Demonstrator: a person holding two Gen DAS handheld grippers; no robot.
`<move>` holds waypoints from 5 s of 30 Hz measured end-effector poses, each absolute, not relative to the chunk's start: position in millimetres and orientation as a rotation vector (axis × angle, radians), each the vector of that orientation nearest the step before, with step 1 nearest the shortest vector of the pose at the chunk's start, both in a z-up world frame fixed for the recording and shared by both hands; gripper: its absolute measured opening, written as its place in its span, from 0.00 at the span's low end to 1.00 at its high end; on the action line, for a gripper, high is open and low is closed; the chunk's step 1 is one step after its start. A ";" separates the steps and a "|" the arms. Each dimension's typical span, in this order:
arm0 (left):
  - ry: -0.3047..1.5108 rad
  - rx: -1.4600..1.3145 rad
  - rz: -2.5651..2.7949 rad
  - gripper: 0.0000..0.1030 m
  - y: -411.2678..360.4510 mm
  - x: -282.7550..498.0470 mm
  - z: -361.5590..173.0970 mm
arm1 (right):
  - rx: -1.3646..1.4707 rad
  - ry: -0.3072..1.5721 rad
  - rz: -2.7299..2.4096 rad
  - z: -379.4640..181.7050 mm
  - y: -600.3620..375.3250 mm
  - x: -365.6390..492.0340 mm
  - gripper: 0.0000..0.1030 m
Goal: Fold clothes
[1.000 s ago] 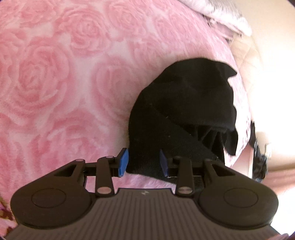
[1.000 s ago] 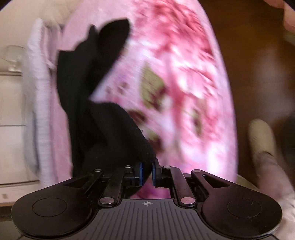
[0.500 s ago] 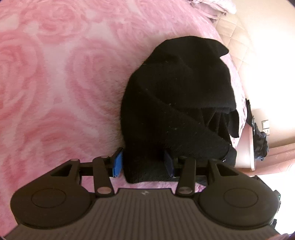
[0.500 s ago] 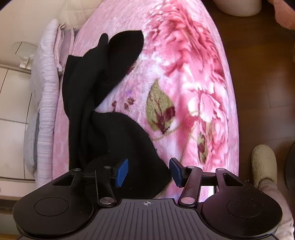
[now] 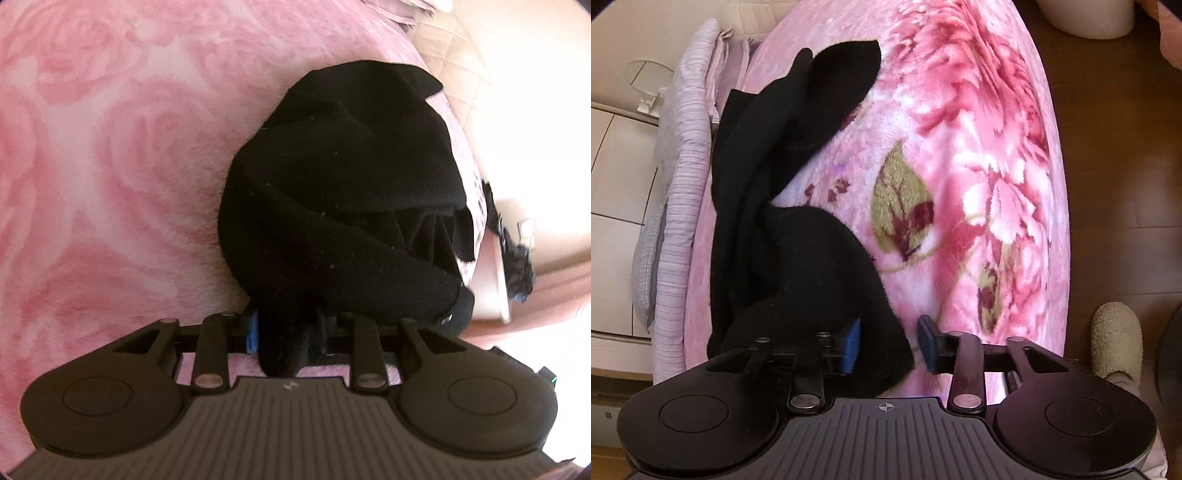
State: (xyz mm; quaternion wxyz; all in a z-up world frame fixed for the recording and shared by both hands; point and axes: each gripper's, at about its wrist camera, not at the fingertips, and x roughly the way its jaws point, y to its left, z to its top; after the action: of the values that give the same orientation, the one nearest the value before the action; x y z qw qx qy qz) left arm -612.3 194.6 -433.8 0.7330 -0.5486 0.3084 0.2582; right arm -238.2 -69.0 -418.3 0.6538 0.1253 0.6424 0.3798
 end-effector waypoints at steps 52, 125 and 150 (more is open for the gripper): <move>-0.272 -0.629 0.867 0.10 251.6 -591.1 128.1 | 0.702 1.016 1.946 105.1 327.7 -175.1 0.10; -0.074 -1.256 1.472 0.00 -27.7 -538.1 -302.6 | -0.455 1.647 1.662 -378.7 182.9 -94.2 0.07; 0.047 -1.265 1.494 0.07 -47.2 -520.7 -318.4 | -0.543 1.594 1.670 -382.6 173.1 -99.7 0.07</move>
State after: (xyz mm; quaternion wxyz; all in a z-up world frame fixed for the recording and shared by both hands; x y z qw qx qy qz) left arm -520.7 -47.2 -318.4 0.5578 -0.5361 0.0200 0.6333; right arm -99.7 173.1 -382.6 0.3755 -0.2124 0.6230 0.6525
